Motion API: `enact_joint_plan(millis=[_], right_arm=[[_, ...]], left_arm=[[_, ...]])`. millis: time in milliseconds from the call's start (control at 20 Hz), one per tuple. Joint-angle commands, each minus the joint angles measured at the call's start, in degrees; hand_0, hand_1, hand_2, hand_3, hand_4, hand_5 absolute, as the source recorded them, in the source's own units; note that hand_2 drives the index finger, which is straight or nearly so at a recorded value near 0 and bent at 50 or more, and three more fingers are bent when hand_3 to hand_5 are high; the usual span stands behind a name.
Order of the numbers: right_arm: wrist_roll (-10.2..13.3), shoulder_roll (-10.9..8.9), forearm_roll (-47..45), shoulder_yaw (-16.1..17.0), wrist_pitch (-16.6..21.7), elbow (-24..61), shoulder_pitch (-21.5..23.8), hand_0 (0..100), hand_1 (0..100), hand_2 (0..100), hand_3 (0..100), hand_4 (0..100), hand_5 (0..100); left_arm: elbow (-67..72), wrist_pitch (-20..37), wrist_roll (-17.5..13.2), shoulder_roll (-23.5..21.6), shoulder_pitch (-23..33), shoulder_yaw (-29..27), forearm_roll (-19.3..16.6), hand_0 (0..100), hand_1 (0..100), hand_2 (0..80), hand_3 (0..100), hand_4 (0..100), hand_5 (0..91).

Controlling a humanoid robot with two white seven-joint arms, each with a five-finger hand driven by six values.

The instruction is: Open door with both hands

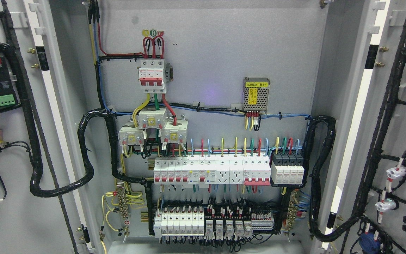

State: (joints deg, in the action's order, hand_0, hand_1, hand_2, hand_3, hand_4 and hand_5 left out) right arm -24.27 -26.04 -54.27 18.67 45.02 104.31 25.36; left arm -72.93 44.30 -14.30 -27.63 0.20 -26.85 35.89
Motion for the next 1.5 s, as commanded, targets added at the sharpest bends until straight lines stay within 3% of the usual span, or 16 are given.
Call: enact_joint_plan(millis=[0, 651, 802, 902, 1052, 1252, 1453], right_arm=[[0.0, -0.77, -0.3, 0.9, 1.5, -1.0, 0.0, 39, 0, 0, 0, 0, 0], [-0.1, -2.44, -0.3, 0.2, 2.0, 0.1, 0.2, 39, 0, 0, 0, 0, 0], [-0.2, -2.96, -0.2, -0.6, 3.9, 1.8, 0.9, 39, 0, 0, 0, 0, 0], [-0.2, -4.19, -0.2, -2.0, 4.1, 1.8, 0.8, 39, 0, 0, 0, 0, 0], [-0.2, -4.54, -0.1, -4.8, 4.4, 2.0, 0.5, 39, 0, 0, 0, 0, 0], [-0.4, -6.47, 0.0, -8.5, 4.3, 2.3, -0.6, 39, 0, 0, 0, 0, 0], [-0.4, -6.57, 0.2, -11.9, 4.3, 2.3, -2.5, 39, 0, 0, 0, 0, 0]], left_arm=[[-2.6, 14.7, 0.0, -0.1, 0.2, 2.2, 0.3, 0, 0, 0.0, 0, 0, 0.0], [-20.5, 14.7, 0.0, 5.7, 7.7, 7.3, 0.1, 0, 0, 0.0, 0, 0, 0.0], [-22.6, 14.8, 0.0, 6.9, 9.0, 8.0, -0.2, 0, 0, 0.0, 0, 0, 0.0], [-24.4, 14.7, 0.0, 7.2, 10.6, 9.1, -0.2, 0, 0, 0.0, 0, 0, 0.0], [-26.6, 14.8, 0.0, 7.6, 12.1, 10.5, -0.5, 0, 0, 0.0, 0, 0, 0.0], [-29.2, 14.8, 0.0, 9.4, 13.7, 13.9, -4.2, 0, 0, 0.0, 0, 0, 0.0], [-33.3, 14.8, 0.0, 12.1, 17.6, 17.8, -8.5, 0, 0, 0.0, 0, 0, 0.0]])
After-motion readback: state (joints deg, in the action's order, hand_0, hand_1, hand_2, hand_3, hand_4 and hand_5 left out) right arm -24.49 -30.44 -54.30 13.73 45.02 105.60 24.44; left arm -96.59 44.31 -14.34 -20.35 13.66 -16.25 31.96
